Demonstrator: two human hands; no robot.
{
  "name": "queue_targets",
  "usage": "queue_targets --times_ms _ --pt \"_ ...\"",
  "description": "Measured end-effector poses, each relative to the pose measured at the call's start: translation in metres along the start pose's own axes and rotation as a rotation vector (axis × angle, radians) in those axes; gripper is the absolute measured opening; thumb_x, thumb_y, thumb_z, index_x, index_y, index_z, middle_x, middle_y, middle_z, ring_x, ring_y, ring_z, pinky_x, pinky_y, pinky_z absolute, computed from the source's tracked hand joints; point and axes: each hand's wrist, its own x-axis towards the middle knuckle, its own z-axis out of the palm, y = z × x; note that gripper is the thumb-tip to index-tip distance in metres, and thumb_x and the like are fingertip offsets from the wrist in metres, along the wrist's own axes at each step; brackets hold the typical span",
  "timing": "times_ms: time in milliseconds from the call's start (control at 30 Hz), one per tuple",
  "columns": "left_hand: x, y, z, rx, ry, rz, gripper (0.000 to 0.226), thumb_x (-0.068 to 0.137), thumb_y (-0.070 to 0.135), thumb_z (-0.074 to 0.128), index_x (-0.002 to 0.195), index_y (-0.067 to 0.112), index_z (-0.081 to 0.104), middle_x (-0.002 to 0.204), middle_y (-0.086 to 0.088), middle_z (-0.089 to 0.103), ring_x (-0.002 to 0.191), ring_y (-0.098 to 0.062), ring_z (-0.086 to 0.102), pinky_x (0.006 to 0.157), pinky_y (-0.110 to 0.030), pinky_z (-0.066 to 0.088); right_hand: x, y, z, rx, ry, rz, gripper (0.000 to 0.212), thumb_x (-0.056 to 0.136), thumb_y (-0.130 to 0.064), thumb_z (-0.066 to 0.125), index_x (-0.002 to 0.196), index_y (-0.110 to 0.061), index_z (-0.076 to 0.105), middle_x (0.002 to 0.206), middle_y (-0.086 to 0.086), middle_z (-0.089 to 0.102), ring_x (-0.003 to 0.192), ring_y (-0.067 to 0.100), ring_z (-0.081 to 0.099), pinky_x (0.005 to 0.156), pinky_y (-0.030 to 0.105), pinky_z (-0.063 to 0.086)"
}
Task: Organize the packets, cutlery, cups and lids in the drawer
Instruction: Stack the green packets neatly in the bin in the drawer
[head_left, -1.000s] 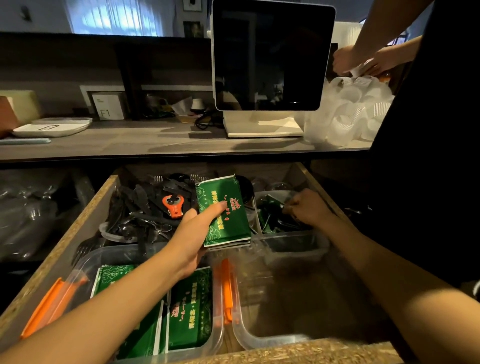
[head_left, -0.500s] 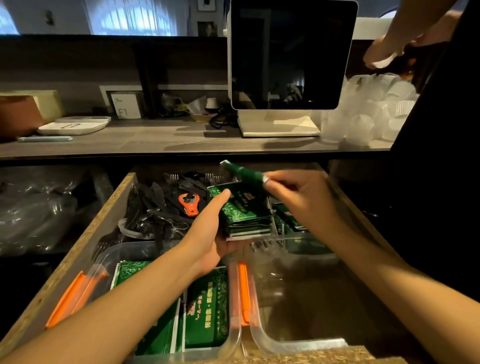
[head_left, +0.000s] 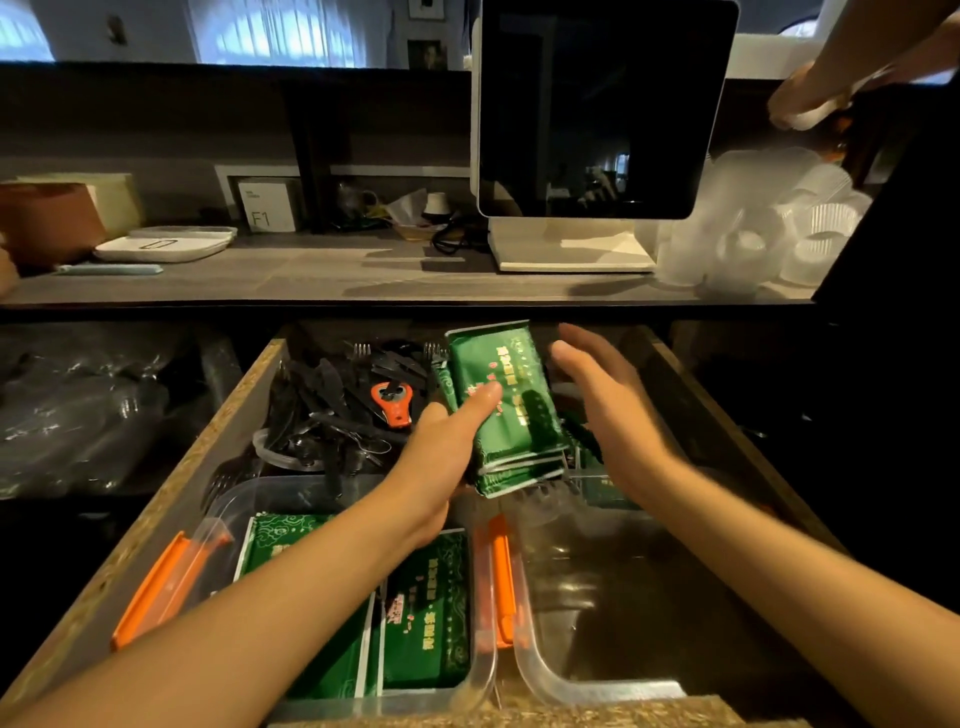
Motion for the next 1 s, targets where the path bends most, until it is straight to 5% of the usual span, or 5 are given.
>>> queue_targets --times_ms 100,300,600,867,1000 --pt "-0.003 -0.006 0.006 0.002 -0.016 0.058 0.083 0.058 0.069 0.075 0.123 0.02 0.061 0.118 -0.003 0.072 0.11 -0.022 0.069 0.101 -0.051 0.051 -0.003 0.004 0.009 0.115 -0.067 0.247 0.048 0.093 -0.049 0.053 0.131 -0.022 0.056 0.119 0.003 0.069 0.107 0.02 0.066 0.096 0.041 0.052" --pt "-0.005 -0.005 0.011 -0.032 0.064 0.124 0.063 0.088 0.067 0.049 0.133 0.025 0.06 0.128 0.001 0.068 0.12 -0.016 0.063 0.11 -0.045 0.044 -0.014 0.003 0.02 0.101 -0.203 0.153 0.021 0.103 -0.019 0.042 0.116 -0.028 0.056 0.107 -0.005 0.07 0.093 0.007 0.069 0.082 0.023 0.056" --pt "-0.007 0.003 0.005 -0.031 0.054 0.058 0.053 0.107 0.051 0.024 0.124 0.021 0.065 0.11 -0.006 0.076 0.1 -0.019 0.073 0.081 -0.033 0.06 -0.019 0.004 0.019 0.203 -0.338 0.171 0.047 0.098 0.0 0.043 0.138 -0.024 0.046 0.121 0.007 0.067 0.1 0.02 0.068 0.082 0.034 0.058" --pt "-0.005 -0.01 0.007 0.151 -0.096 0.05 0.09 0.059 0.072 0.069 0.139 0.036 0.049 0.131 0.01 0.066 0.122 -0.014 0.062 0.111 -0.045 0.043 -0.019 0.014 0.022 0.058 -0.097 0.171 0.048 0.097 -0.031 0.05 0.144 -0.026 0.043 0.135 -0.003 0.059 0.122 0.014 0.057 0.107 0.042 0.044" --pt "0.0 -0.014 0.007 0.034 -0.04 -0.018 0.053 0.081 0.043 0.076 0.125 0.018 0.059 0.113 -0.005 0.075 0.104 -0.024 0.072 0.099 -0.051 0.054 -0.01 0.004 0.012 0.272 -0.164 0.365 0.037 0.102 -0.042 0.038 0.116 -0.023 0.067 0.114 0.005 0.072 0.108 0.023 0.067 0.094 0.04 0.052"
